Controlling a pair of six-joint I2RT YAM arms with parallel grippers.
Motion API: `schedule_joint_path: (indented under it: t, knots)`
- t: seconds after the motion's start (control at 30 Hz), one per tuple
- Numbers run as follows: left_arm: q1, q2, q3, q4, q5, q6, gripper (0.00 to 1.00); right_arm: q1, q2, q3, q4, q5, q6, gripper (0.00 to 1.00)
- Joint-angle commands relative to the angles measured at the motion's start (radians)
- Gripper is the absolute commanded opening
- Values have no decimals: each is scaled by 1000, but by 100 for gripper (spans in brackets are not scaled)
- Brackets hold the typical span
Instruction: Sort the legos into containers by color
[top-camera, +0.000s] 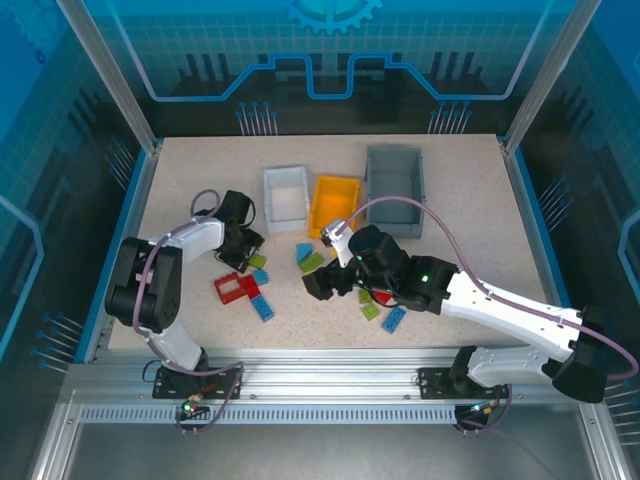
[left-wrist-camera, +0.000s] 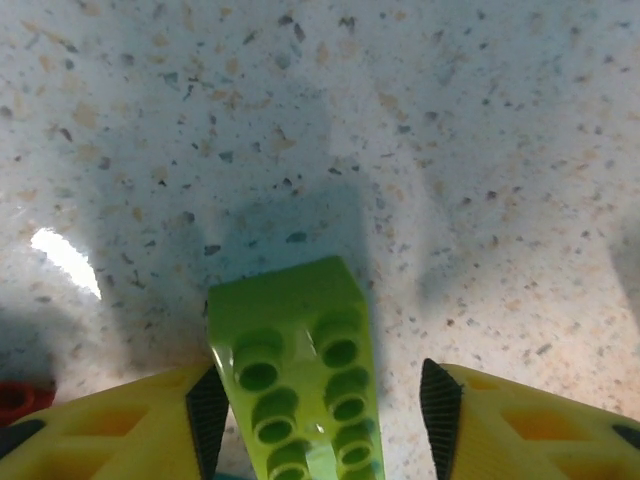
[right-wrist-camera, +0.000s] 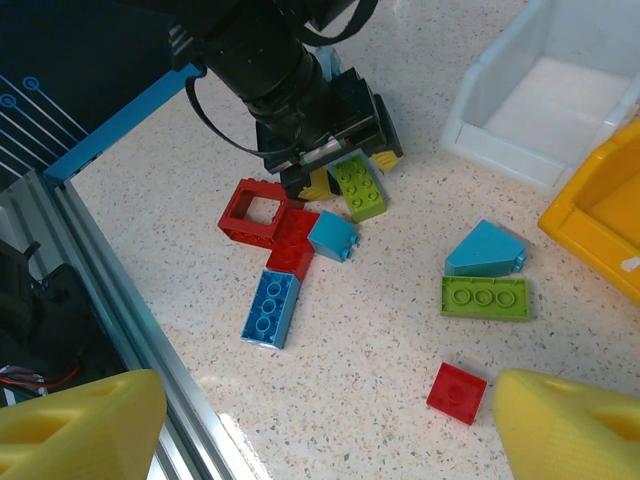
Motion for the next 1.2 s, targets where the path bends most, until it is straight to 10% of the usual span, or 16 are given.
schedule_joint_path:
  t: [0.0,0.33,0.83,1.17]
  knots:
    - [9,35,-11,43,-6,-19,51,7,10,24,7,18,14,86]
    - [-54,-171,30,-42,-171,79,20,-13,-25,-4,22,84,46,84]
    - [-173,189,613,-112,-244,531,23,-150,-28,-7,177,255,96,83]
    - [-159,384,752,-146,-228,580,42,-250,-136,-70,-209,523,425,81]
